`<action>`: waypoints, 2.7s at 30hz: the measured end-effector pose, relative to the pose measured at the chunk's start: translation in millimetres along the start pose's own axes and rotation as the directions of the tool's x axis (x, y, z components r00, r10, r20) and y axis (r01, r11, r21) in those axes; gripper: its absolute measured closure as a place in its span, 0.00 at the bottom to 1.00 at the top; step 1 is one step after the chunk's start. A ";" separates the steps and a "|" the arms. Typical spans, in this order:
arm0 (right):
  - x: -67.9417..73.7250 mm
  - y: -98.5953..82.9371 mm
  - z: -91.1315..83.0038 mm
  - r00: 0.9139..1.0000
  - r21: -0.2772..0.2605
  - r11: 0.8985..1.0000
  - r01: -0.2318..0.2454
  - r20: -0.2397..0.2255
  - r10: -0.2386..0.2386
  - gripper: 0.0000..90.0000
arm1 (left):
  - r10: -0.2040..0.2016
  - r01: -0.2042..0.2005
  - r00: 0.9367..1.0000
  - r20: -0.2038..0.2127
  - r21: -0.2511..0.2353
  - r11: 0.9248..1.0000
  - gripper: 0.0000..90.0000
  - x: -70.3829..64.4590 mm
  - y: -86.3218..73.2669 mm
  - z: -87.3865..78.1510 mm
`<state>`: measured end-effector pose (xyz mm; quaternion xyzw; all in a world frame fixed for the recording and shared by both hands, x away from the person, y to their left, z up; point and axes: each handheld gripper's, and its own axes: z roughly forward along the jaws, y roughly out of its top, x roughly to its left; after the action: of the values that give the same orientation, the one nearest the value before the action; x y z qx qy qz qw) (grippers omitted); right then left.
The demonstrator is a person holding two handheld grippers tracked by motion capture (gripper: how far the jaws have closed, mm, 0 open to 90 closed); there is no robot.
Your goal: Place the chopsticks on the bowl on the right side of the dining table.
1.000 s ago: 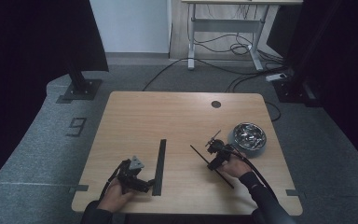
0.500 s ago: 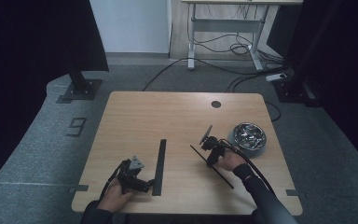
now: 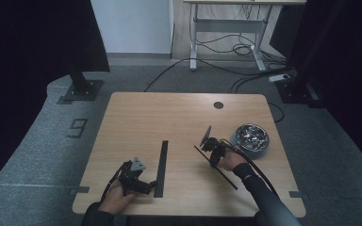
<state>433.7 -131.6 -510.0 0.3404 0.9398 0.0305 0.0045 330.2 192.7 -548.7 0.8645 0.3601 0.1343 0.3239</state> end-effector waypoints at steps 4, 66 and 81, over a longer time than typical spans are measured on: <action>2.1 -0.2 0.1 1.000 0.003 1.000 -0.001 -0.004 0.001 0.92 | 0.000 0.000 1.000 0.000 0.000 1.000 0.00 0.0 0.0 0.0; -15.9 -14.8 -85.5 1.000 -0.037 0.999 0.016 -0.003 -0.017 0.95 | 0.001 -0.001 1.000 -0.001 -0.001 1.000 0.00 0.1 0.0 0.1; -35.7 -24.9 -113.5 0.999 -0.069 0.997 -0.027 0.020 0.029 0.95 | 0.002 -0.002 1.000 0.000 -0.001 1.000 0.00 0.2 0.0 0.1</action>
<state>441.8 -179.6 -398.7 0.3534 0.9332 0.0595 0.0255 330.4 192.8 -548.7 0.8647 0.3592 0.1350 0.3241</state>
